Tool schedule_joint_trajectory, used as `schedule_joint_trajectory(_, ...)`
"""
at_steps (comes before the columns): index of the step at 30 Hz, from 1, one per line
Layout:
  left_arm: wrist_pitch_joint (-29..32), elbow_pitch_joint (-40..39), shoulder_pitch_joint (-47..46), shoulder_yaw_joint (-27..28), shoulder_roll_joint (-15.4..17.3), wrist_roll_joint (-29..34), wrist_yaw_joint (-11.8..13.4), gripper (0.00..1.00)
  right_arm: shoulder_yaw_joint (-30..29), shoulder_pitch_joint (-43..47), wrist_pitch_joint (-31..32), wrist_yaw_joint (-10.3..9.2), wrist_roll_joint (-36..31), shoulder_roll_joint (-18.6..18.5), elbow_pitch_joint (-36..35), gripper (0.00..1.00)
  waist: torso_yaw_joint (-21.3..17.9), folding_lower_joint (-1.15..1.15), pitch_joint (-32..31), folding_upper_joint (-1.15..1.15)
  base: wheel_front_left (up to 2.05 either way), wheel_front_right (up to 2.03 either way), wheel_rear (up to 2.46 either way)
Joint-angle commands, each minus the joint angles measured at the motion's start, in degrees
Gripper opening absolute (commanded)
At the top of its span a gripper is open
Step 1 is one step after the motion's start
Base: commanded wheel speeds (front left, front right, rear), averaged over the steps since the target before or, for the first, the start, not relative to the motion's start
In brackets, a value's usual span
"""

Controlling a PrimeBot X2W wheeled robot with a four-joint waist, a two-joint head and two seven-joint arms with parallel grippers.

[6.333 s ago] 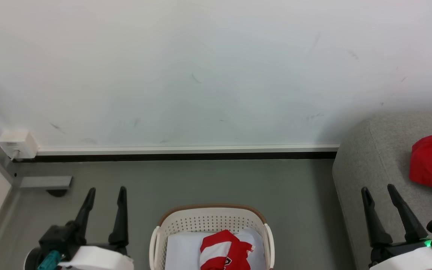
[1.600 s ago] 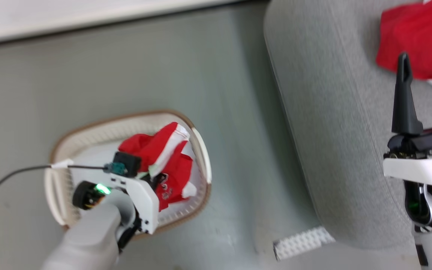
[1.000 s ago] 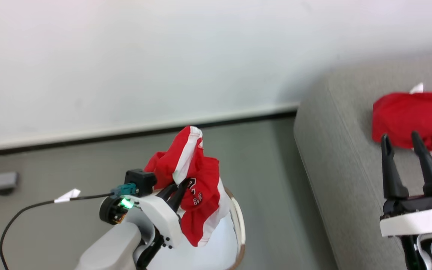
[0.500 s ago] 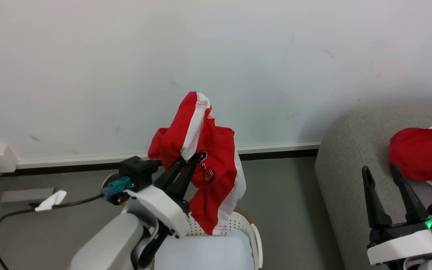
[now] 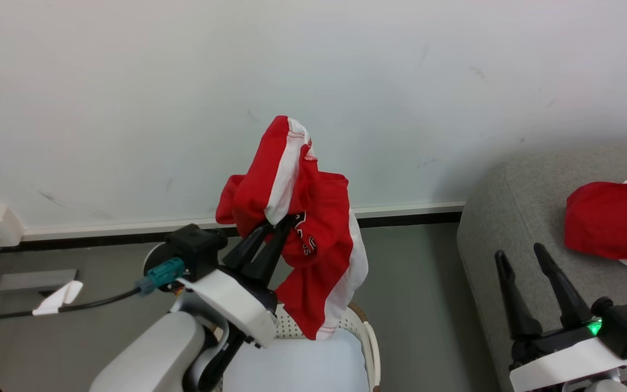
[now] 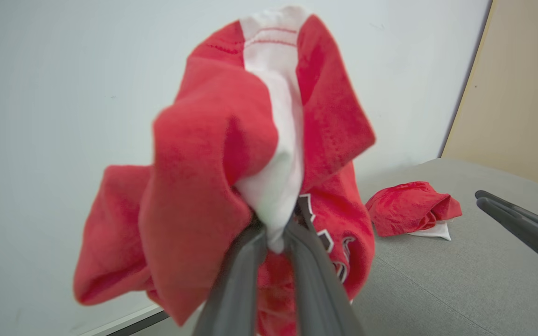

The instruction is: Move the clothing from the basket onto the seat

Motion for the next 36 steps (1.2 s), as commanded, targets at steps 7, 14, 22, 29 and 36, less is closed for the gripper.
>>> schedule_joint_trajectory(7, 0.28, -1.55, 0.64, -0.24, 0.36, -0.43, 0.26, 0.0, 10.32, -1.82, 0.03, -0.13, 3.86, -3.28, -2.08, 1.0, 0.4, 0.0, 0.03, 0.0, 0.0, 0.0, 0.0)
schedule_joint_trajectory(14, 0.98, -2.3, 0.19, -2.08, -0.88, 0.07, -0.61, 0.0, 21.91, -6.88, 0.03, -0.13, 6.07, -5.45, 1.89, 1.0, 2.26, 0.0, -0.18, 0.0, 0.0, 0.0, 0.0)
schedule_joint_trajectory(22, 1.88, -2.62, -0.09, -5.46, -3.82, 0.22, -2.15, 0.0, 32.99, -14.46, 0.02, -0.13, 11.56, -6.09, 10.6, 1.0, 6.5, 0.0, -0.5, 0.0, 0.0, 0.0, 0.0)
schedule_joint_trajectory(29, 2.95, -2.45, -0.1, -8.17, -6.19, -0.87, -4.18, 0.0, 40.84, -19.4, 0.02, -0.13, 17.63, -5.86, 14.93, 1.0, 10.65, 0.0, -0.81, 0.0, 0.0, 0.0, 0.0)
schedule_joint_trajectory(36, 3.31, -1.18, 0.02, -9.32, -7.23, -1.47, -4.93, 0.0, 43.05, -21.72, 0.02, -0.13, 20.08, -5.29, 15.54, 1.0, 13.51, 0.0, -0.94, 0.0, 0.0, 0.0, 0.0)
